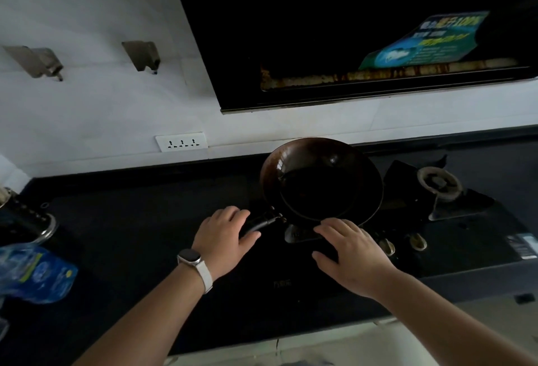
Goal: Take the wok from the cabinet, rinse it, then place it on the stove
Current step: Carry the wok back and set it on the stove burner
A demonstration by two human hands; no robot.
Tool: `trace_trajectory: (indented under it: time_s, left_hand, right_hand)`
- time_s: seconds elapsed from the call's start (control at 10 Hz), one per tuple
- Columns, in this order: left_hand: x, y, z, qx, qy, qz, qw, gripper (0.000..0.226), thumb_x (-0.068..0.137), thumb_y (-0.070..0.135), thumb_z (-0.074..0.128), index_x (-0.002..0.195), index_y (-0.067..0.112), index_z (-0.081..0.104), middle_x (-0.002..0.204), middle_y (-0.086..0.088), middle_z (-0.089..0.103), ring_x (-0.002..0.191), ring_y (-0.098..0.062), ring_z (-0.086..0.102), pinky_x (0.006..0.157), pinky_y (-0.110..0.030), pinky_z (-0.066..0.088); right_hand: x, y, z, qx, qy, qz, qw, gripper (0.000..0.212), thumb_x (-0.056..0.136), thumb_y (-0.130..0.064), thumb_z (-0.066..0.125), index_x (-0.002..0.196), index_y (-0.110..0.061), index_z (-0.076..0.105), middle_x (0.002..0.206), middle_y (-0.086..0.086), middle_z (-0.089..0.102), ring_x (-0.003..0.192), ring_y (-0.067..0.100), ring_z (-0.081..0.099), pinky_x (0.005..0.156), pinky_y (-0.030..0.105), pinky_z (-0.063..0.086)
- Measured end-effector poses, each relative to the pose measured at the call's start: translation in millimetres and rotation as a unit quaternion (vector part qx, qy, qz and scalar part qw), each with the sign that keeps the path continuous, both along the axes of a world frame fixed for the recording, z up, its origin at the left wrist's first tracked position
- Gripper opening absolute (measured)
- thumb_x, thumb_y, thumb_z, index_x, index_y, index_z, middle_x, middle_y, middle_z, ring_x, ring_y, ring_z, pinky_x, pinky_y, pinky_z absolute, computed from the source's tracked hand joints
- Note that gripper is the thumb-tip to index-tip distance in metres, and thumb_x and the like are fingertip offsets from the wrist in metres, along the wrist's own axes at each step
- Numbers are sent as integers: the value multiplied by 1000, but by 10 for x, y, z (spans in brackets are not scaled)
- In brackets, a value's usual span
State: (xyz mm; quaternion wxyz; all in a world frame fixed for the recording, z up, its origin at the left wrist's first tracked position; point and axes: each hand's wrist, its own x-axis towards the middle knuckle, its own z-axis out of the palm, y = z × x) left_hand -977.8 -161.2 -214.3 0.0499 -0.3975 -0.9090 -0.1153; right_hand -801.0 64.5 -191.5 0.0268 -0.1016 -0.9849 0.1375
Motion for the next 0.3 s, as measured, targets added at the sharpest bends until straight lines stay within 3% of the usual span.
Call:
trace_trajectory:
  time_s: [0.2, 0.3]
  left_hand:
    - [46, -13, 262, 36, 39, -105, 993, 56, 90, 56, 47, 129, 19, 63, 130, -1, 61, 120, -23, 58, 103, -44, 47]
    - [37, -13, 365, 42, 49, -143, 988, 55, 90, 55, 48, 131, 20, 61, 133, -1, 60, 124, -23, 56, 106, -46, 43]
  right_hand:
    - [-21, -117, 163, 14, -1, -52, 999, 67, 83, -66, 35, 138, -29, 49, 141, -10, 48, 135, 12, 38, 110, 35, 36]
    - [10, -188, 282, 25, 17, -87, 996, 68, 83, -65, 35, 137, -27, 50, 139, -9, 49, 133, 15, 40, 108, 36, 38]
